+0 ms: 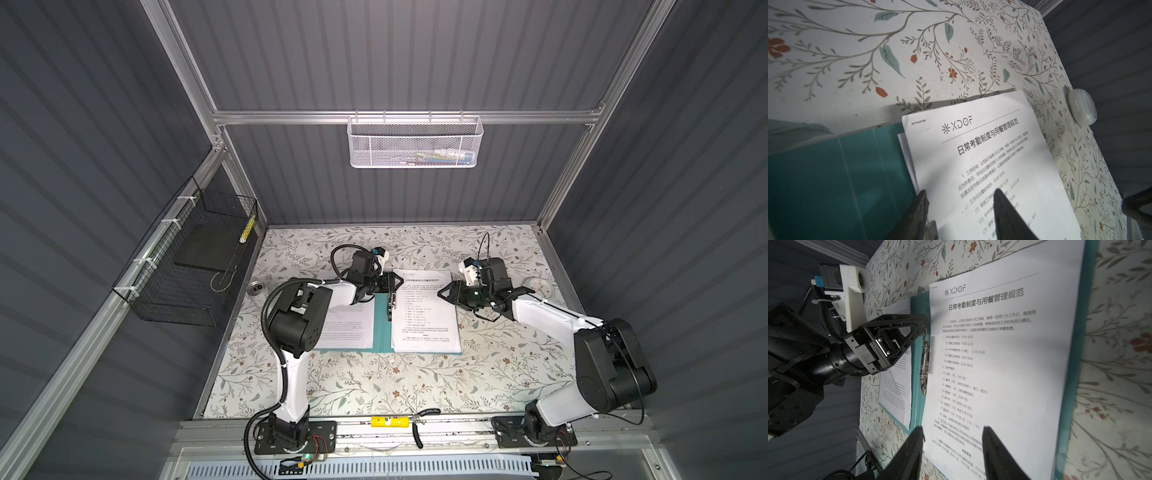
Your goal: Put the files into the folder
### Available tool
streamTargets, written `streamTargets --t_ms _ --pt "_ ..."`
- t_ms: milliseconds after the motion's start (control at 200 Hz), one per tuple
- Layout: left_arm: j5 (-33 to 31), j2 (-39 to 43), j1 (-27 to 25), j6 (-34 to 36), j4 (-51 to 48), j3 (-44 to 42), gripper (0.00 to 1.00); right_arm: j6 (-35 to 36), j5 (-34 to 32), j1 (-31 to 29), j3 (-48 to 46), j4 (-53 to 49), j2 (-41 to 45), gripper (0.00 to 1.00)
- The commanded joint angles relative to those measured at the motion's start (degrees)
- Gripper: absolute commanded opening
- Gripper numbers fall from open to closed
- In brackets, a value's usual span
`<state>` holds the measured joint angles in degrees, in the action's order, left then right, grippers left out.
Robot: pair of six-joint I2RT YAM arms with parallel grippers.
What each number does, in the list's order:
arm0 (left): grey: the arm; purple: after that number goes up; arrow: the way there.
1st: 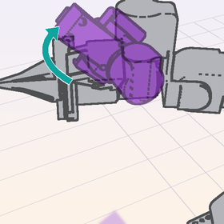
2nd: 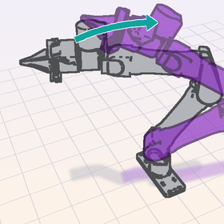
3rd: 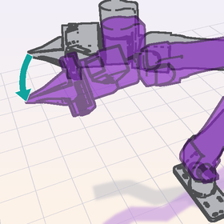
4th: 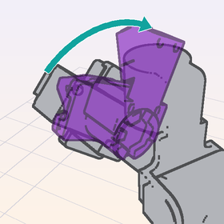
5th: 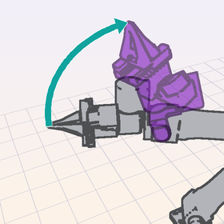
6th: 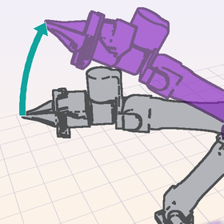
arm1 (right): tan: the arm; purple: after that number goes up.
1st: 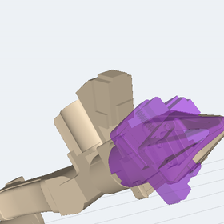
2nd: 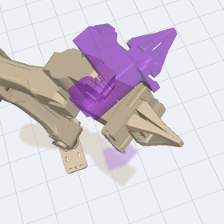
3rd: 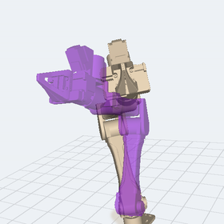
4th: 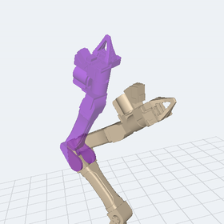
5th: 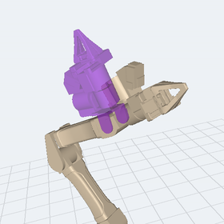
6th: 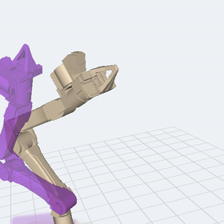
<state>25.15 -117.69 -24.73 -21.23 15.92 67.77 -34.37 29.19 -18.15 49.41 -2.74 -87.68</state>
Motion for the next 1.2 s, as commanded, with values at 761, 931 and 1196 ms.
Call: streamTargets --t_ms 761,931,1196 --pt "1.68 -0.04 -0.17 -1.62 3.45 -3.45 0.51 -2.37 1.05 -1.75 -0.11 3.01 -2.14 0.49" --pt "3.69 1.63 -0.18 -2.38 6.02 -5.04 0.48 -2.44 1.15 -1.8 0.34 3.16 -2.59 0.49" --pt "3.02 7.32 -1.1 -3.46 10.47 -10.65 0.45 -2.54 1.22 -1.75 1.74 2.99 -2.49 0.48"
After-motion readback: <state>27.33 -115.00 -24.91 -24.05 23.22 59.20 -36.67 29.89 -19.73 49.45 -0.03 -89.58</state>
